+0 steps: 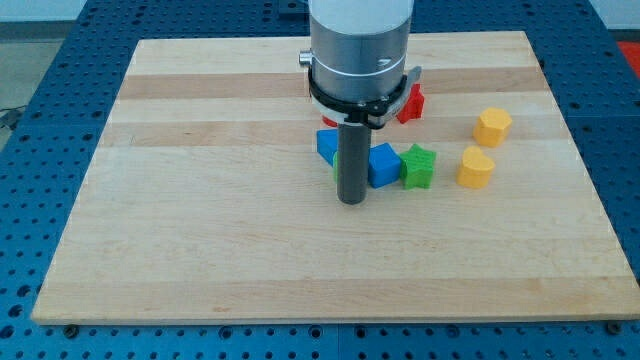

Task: Push the red circle to the bottom of the red star

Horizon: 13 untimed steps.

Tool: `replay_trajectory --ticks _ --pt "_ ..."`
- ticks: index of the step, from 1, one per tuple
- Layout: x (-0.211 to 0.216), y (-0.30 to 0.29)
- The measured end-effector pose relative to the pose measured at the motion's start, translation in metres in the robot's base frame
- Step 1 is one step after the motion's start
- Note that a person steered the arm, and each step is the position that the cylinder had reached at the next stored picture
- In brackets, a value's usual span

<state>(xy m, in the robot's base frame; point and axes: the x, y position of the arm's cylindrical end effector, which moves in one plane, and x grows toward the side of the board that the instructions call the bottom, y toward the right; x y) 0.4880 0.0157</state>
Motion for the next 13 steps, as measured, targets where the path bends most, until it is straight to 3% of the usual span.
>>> replay_trajectory --ticks 2,3,4,7,13 --pt "-0.054 -0.090" --pt "-0.130 -0.076" --pt "-0.155 -0.051" --pt "-0.152 -0.007" --pt "-0.124 0.025"
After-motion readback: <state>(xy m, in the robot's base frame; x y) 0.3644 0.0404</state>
